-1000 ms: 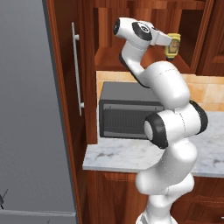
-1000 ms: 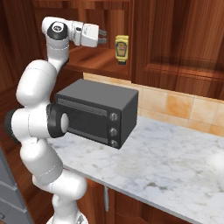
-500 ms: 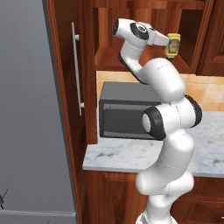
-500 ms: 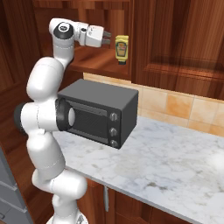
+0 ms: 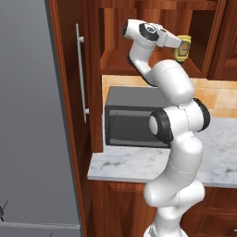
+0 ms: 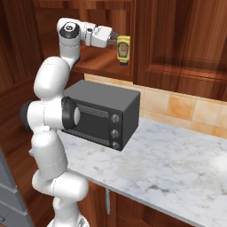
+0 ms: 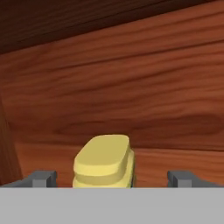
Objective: Move the oil and vinegar bottle and mustard from the cabinet to the dining counter.
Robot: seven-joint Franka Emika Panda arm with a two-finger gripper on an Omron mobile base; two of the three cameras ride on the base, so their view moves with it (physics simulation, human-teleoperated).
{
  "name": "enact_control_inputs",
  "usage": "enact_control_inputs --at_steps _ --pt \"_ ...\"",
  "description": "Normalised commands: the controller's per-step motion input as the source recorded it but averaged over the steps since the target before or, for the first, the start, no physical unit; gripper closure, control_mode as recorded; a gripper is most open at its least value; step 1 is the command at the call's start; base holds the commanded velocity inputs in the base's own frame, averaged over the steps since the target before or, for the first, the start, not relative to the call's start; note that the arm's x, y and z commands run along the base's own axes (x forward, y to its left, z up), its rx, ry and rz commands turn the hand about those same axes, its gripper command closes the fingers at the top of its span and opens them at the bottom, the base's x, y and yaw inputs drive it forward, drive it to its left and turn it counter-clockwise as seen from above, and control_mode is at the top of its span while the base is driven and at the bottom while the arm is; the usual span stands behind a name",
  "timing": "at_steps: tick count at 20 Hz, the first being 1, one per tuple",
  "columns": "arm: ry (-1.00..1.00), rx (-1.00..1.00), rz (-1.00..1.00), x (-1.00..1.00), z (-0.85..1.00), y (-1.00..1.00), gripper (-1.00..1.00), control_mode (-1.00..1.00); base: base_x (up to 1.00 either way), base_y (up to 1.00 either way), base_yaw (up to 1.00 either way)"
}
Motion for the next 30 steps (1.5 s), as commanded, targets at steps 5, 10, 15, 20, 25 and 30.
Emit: enact_control_inputs --at_steps 5,10,15,20,25,30 --pt "0.03 -0.01 -0.10 0.00 0.00 -0.26 -1.00 -1.00 0.00 0.00 0.00" --pt "0.03 -0.01 -0.09 0.00 -0.04 -0.26 -1.00 -1.00 0.00 0.00 0.00" --pt "0.05 -0.01 -0.09 0.00 -0.16 -0.27 -1.00 -1.00 0.00 0.00 0.00" --pt "0.02 0.00 -0.08 -0.26 -0.06 -0.12 1.00 -1.00 0.00 0.00 0.00" --pt "-0.01 0.00 -0.02 -0.68 0.00 0.00 1.00 -1.00 0.00 0.00 0.00" --pt "-0.01 0.00 0.00 -0.70 0.00 0.02 1.00 -1.00 0.00 0.00 0.00"
